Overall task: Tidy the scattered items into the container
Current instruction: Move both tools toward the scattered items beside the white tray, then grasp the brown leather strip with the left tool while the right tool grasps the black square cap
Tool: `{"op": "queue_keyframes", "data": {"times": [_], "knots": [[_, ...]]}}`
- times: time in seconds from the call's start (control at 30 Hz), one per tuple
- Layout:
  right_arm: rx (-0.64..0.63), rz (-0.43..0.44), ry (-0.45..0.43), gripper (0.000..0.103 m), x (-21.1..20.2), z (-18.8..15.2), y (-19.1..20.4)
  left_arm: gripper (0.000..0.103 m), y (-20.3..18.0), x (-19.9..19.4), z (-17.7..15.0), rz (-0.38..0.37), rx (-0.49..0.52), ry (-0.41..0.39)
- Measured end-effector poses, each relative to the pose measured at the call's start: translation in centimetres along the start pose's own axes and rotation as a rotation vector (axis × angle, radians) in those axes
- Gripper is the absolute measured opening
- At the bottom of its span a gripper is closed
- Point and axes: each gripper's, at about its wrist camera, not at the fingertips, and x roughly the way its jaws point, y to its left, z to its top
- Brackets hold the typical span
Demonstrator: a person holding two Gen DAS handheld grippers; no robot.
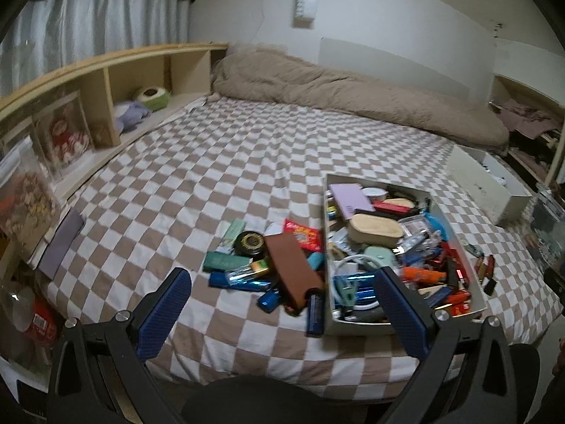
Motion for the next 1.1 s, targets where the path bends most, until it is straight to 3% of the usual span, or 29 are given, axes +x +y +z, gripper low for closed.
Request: {"op": "queue_keyframes", "data": {"times": [0.27, 0.43, 0.57, 0.77, 1.1], "knots": [[-0.076, -0.042, 0.104, 0.103, 3.2, -1.1, -1.4, 0.103, 1.9, 3.7, -1.1, 0.026, -0.023, 0.118], [-0.113, -0.053, 0.181, 0.103, 5.7, -1.9, -2.2, 0.103, 2.6, 6.3, -1.4, -0.015, -0.055, 0.198], [-0.097, -0.007, 0.27, 0.103, 7.9, -2.4, -3.4, 0.103, 2.8, 8.1, -1.2, -0.033, -0.101, 0.246], [-0.17, -0.043, 0.349, 0.103, 10.5, -2.8, -4.3, 0.103, 2.2, 10.7, -0.8, -0.056, -0.138, 0.307], [-0.065, -0.003, 0.474, 0.103, 14.5, -3.2, -6.2, 0.103, 1.7, 16.2, 0.5, -0.083, -0.281, 0.402]]}}
